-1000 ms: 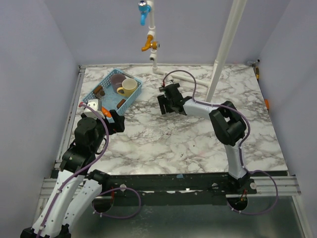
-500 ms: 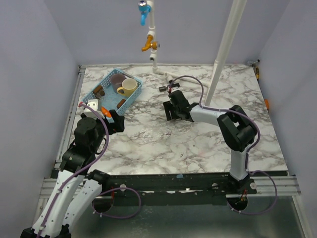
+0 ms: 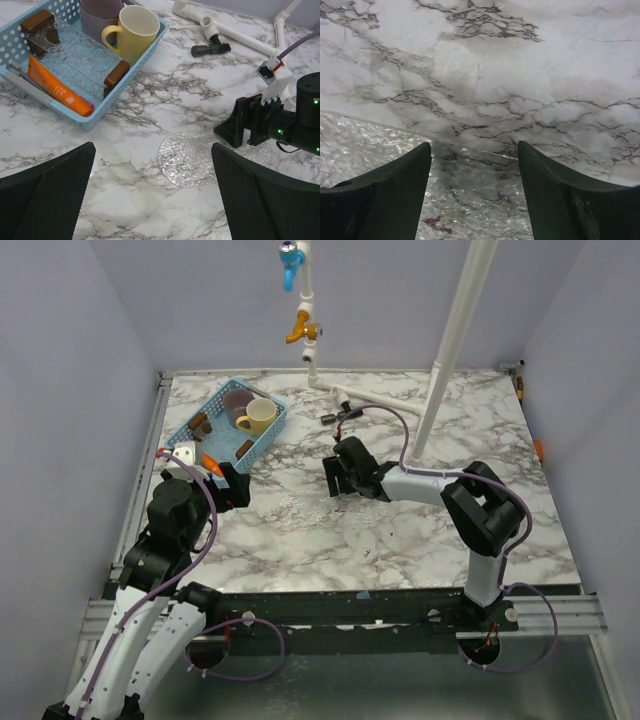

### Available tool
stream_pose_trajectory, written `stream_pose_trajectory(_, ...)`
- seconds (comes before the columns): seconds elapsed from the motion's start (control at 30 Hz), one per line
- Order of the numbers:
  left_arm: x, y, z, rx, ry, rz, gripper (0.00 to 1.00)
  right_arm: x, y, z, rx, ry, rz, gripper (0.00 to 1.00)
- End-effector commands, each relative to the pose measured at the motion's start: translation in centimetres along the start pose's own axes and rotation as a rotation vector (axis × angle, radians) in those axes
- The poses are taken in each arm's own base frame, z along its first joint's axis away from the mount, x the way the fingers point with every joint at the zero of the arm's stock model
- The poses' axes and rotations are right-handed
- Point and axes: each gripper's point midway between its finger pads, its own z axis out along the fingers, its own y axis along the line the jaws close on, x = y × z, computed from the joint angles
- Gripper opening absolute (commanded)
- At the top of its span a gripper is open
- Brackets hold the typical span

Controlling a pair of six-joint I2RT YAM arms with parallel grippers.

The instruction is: Prepare toiletry sets of a toothbrush and toothpaste on the tray

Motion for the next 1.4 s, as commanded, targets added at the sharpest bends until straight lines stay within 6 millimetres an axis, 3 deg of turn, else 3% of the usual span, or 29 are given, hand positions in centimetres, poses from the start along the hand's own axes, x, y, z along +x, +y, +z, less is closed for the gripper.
stream_pose_trajectory(0.0,-0.4,0.2,-0.3,-0.007,-0.016,-0.003,0.99,6.5,1.4,-0.2,-0.017,0.189,0.023,0.73)
stream_pose_trajectory(0.27,-0.4,0.2,-0.4,-0.008,-0.016,-0.003,0.99,6.3,2.1,0.8,0.041,0.208,0.075,0.75)
stream_pose_trajectory(0.43,-0.4,0.2,-0.5,-0.005,-0.017,-0.002,0.99,6.0,3.8,1.4,-0.023,0.223,0.111,0.75)
stream_pose_trajectory(0.83,-0.5,0.3,-0.5,-0.009,-0.021,0.004,0.99,9.1,6.0,1.7,-0.082,0.285,0.069,0.75)
stream_pose_trajectory(1.37,-0.4,0.4,-0.4,-0.014,-0.019,0.005,0.99,14.2,4.9,-1.1,-0.069,0.334,0.076,0.74)
